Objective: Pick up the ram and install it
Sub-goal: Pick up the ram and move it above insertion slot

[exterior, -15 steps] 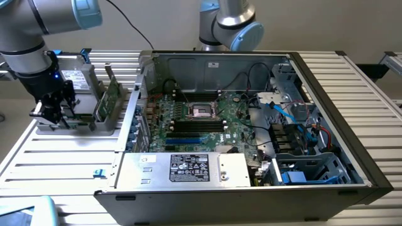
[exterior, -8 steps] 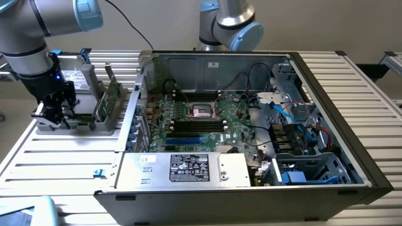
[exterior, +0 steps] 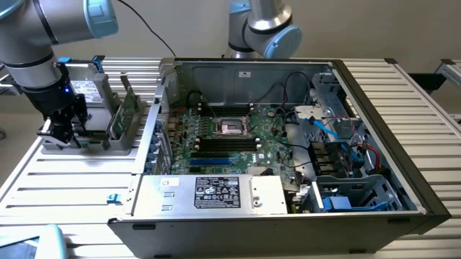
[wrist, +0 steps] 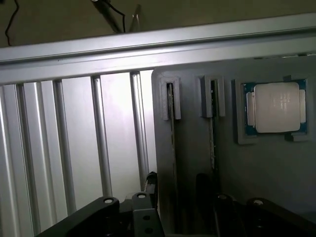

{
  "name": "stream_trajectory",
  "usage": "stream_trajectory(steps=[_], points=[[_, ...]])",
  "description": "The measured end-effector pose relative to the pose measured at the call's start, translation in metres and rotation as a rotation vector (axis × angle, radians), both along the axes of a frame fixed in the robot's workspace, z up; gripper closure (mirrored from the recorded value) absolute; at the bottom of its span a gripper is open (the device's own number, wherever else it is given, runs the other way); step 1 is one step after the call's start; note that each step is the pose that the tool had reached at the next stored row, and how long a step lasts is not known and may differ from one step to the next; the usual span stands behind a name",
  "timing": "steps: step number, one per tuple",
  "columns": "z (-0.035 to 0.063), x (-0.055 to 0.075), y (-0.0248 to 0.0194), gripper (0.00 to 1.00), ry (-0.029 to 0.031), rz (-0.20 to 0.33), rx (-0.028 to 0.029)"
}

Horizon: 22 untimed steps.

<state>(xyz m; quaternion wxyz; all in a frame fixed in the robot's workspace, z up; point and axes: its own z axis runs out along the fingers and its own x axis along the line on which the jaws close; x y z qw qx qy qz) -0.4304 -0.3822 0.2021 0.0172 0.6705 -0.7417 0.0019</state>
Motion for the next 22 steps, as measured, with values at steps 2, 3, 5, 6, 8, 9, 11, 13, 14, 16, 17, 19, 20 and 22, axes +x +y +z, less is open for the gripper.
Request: stream_trajectory(steps=[2, 3, 5, 6, 8, 9, 11, 13, 14, 16, 17, 19, 20, 22], points=[[-0.0016, 0.0, 0.0, 0.55, 0.0007, 0.0, 0.0064], [-0.002, 0.0, 0.0, 0.55, 0.0012, 0.0, 0.009], [-0.0022, 0.0001, -0.0004, 0.55, 0.0026, 0.0, 0.0143], [-0.0023, 0.0, -0.0009, 0.55, 0.003, 0.0, 0.0171], [-0.0023, 0.0001, -0.0022, 0.55, 0.0041, -0.001, 0.0203], [-0.0023, 0.0, -0.003, 0.55, 0.0046, -0.001, 0.0204], [-0.0023, 0.0001, -0.0038, 0.55, 0.0053, -0.003, 0.0205], [-0.0023, 0.0001, -0.0038, 0.55, 0.0056, -0.006, 0.0205], [-0.0024, 0.0002, -0.0038, 0.55, 0.0055, -0.007, 0.0206], [-0.0026, 0.0005, -0.0038, 0.55, 0.0056, -0.01, 0.0206], [-0.0026, 0.0006, -0.0038, 0.55, 0.0056, -0.01, 0.0206], [-0.0026, 0.0007, -0.0038, 0.55, 0.0057, -0.012, 0.0205], [-0.0027, 0.0008, -0.0038, 0.55, 0.0056, -0.013, 0.0206], [-0.0027, 0.0008, -0.0038, 0.64, 0.0058, -0.014, 0.0205]])
